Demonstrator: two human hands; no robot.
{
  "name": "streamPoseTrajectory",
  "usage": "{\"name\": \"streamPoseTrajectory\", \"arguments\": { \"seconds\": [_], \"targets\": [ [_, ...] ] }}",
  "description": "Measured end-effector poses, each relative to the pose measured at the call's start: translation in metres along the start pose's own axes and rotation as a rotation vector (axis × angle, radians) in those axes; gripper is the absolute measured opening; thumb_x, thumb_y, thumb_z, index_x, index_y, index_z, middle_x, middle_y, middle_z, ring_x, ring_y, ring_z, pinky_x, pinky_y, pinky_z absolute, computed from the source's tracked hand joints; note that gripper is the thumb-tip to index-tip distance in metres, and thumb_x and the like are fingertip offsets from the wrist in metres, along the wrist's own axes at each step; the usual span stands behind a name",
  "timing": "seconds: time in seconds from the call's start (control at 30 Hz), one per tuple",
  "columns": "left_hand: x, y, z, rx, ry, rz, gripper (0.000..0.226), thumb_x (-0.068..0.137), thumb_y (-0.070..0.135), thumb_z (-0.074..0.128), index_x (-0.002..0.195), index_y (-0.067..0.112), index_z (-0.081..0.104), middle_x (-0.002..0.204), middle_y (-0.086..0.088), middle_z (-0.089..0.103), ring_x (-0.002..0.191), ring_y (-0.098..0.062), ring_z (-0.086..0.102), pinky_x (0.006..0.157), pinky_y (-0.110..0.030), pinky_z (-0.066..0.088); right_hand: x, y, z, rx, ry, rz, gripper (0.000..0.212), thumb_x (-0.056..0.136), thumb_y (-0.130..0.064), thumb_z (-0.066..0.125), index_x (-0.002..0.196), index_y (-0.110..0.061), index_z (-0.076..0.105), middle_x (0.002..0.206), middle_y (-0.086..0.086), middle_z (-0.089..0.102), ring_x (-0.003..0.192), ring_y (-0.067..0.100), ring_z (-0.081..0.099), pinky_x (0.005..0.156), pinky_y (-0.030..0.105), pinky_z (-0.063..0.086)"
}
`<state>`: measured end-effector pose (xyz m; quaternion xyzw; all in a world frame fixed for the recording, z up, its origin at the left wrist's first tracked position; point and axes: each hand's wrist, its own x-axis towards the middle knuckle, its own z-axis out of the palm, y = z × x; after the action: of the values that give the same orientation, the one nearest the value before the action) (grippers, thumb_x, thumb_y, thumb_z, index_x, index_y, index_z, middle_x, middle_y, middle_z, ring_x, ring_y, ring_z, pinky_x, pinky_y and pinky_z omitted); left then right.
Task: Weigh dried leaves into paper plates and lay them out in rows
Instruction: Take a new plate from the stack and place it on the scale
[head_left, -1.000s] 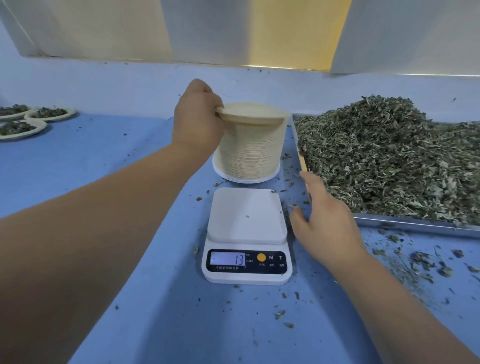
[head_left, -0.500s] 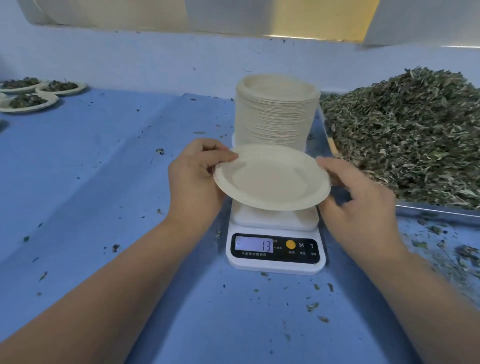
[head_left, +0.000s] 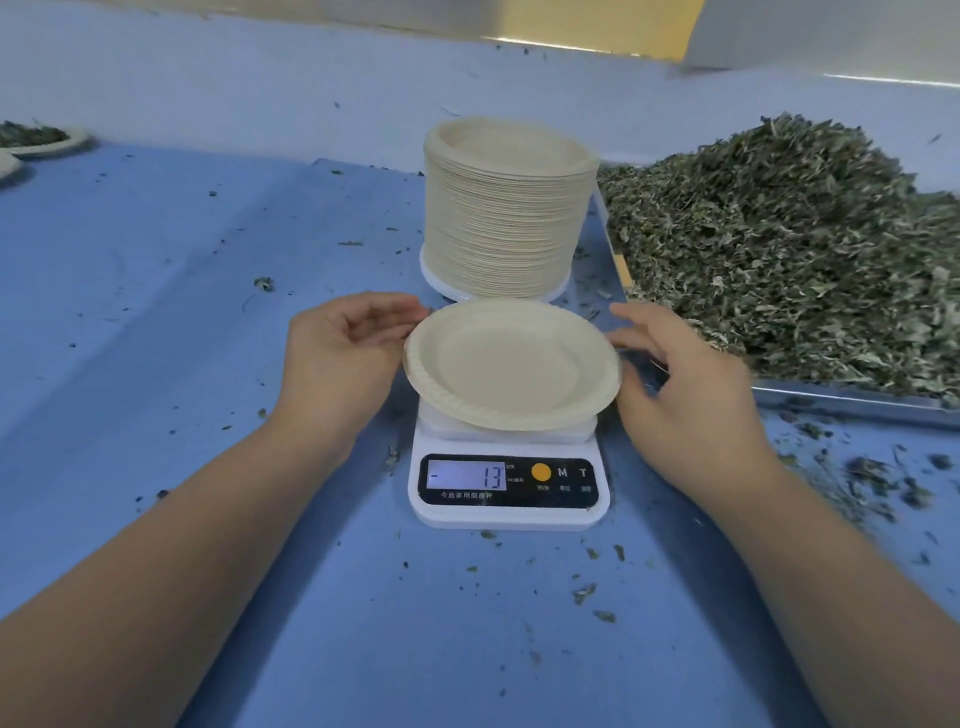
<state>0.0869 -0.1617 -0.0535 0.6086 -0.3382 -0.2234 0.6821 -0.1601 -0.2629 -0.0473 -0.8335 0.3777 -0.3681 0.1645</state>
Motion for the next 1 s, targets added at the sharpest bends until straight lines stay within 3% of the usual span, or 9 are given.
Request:
{"name": "streamPoseTrajectory", "arguments": {
  "seconds": [0.1, 0.2, 0.33, 0.53, 0.6, 0.73, 0.8, 0.9, 1.0],
  "targets": [
    [0.0026, -0.0028, -0.0034, -0.008, 0.037, -0.01, 0.03, 0.088, -0.009, 0.071, 0.093, 0.02, 0.076, 0.092, 0.005, 0.08, 0.092, -0.009, 0.076, 0.087, -0.022, 0.058, 0.0003, 0.0003, -0.0032, -0.023, -0.029, 0.015, 0.055, 0.092, 0.003, 0.051, 0.139, -0.025, 0.053, 0.111, -0.017, 0.069, 0.097, 0.002, 0.062, 0.081, -0.003, 0.037],
    [0.0062, -0.0043, -0.0052, -0.097, 0.083, -0.073, 0.03, 0.089, -0.013, 0.065, 0.095, 0.015, 0.075, 0.1, -0.005, 0.079, 0.098, -0.016, 0.076, 0.091, -0.028, 0.059, 0.0001, -0.0003, -0.0061, -0.026, -0.003, 0.04, 0.051, 0.092, -0.001, 0.05, 0.137, -0.025, 0.054, 0.124, -0.009, 0.068, 0.106, 0.006, 0.062, 0.087, 0.009, 0.041],
    [0.0055, -0.0013, -0.0037, -0.199, 0.095, -0.157, 0.029, 0.094, -0.01, 0.051, 0.096, 0.008, 0.074, 0.104, -0.012, 0.077, 0.099, -0.022, 0.076, 0.092, -0.029, 0.059, -0.0011, 0.0008, -0.0067, -0.022, 0.015, 0.054, 0.048, 0.093, -0.007, 0.054, 0.137, -0.026, 0.054, 0.129, -0.009, 0.065, 0.112, -0.003, 0.053, 0.087, -0.004, 0.03],
    [0.0044, 0.0017, -0.0025, -0.191, 0.072, -0.192, 0.029, 0.098, -0.004, 0.045, 0.102, 0.005, 0.072, 0.107, -0.013, 0.076, 0.097, -0.021, 0.076, 0.08, -0.022, 0.06, -0.0015, -0.0007, -0.0024, -0.041, 0.016, 0.016, 0.048, 0.092, -0.005, 0.055, 0.138, -0.02, 0.055, 0.133, -0.006, 0.064, 0.125, 0.011, 0.056, 0.101, 0.015, 0.035],
    [0.0043, 0.0015, -0.0021, -0.17, 0.07, -0.19, 0.029, 0.097, -0.003, 0.045, 0.101, 0.006, 0.073, 0.105, -0.011, 0.077, 0.096, -0.019, 0.076, 0.078, -0.021, 0.059, -0.0016, -0.0007, -0.0022, -0.035, 0.02, 0.009, 0.051, 0.09, -0.001, 0.053, 0.138, -0.019, 0.055, 0.133, -0.006, 0.063, 0.118, 0.007, 0.058, 0.099, 0.013, 0.036],
    [0.0039, 0.0006, -0.0001, -0.114, 0.061, -0.171, 0.031, 0.097, -0.001, 0.045, 0.096, 0.01, 0.074, 0.1, -0.006, 0.078, 0.093, -0.017, 0.076, 0.076, -0.02, 0.058, -0.0019, -0.0002, -0.0025, 0.026, 0.063, -0.005, 0.053, 0.088, 0.007, 0.045, 0.134, -0.014, 0.058, 0.127, -0.006, 0.063, 0.104, -0.003, 0.051, 0.09, -0.003, 0.032],
    [0.0042, 0.0001, -0.0001, -0.102, 0.055, -0.162, 0.032, 0.097, -0.001, 0.045, 0.094, 0.011, 0.074, 0.097, -0.004, 0.079, 0.093, -0.016, 0.076, 0.074, -0.019, 0.057, -0.0022, -0.0002, -0.0022, 0.043, 0.083, -0.021, 0.054, 0.087, 0.011, 0.042, 0.133, -0.012, 0.058, 0.125, -0.002, 0.064, 0.107, 0.003, 0.056, 0.092, 0.0, 0.036],
    [0.0043, -0.0004, -0.0003, -0.089, 0.044, -0.154, 0.032, 0.097, 0.003, 0.045, 0.092, 0.014, 0.075, 0.095, -0.002, 0.079, 0.092, -0.015, 0.076, 0.071, -0.018, 0.056, -0.0033, -0.0008, -0.001, 0.007, 0.11, -0.051, 0.063, 0.08, 0.018, 0.04, 0.131, -0.014, 0.061, 0.116, 0.003, 0.067, 0.104, 0.022, 0.061, 0.091, 0.017, 0.045],
    [0.0039, 0.0002, -0.0001, -0.079, 0.039, -0.145, 0.03, 0.098, 0.011, 0.045, 0.092, 0.015, 0.074, 0.095, -0.001, 0.079, 0.092, -0.013, 0.076, 0.068, -0.017, 0.055, -0.003, -0.0009, 0.0011, -0.004, 0.153, -0.067, 0.065, 0.078, 0.023, 0.039, 0.128, -0.011, 0.065, 0.123, -0.002, 0.065, 0.114, 0.02, 0.063, 0.101, 0.009, 0.041]
  ]
}}
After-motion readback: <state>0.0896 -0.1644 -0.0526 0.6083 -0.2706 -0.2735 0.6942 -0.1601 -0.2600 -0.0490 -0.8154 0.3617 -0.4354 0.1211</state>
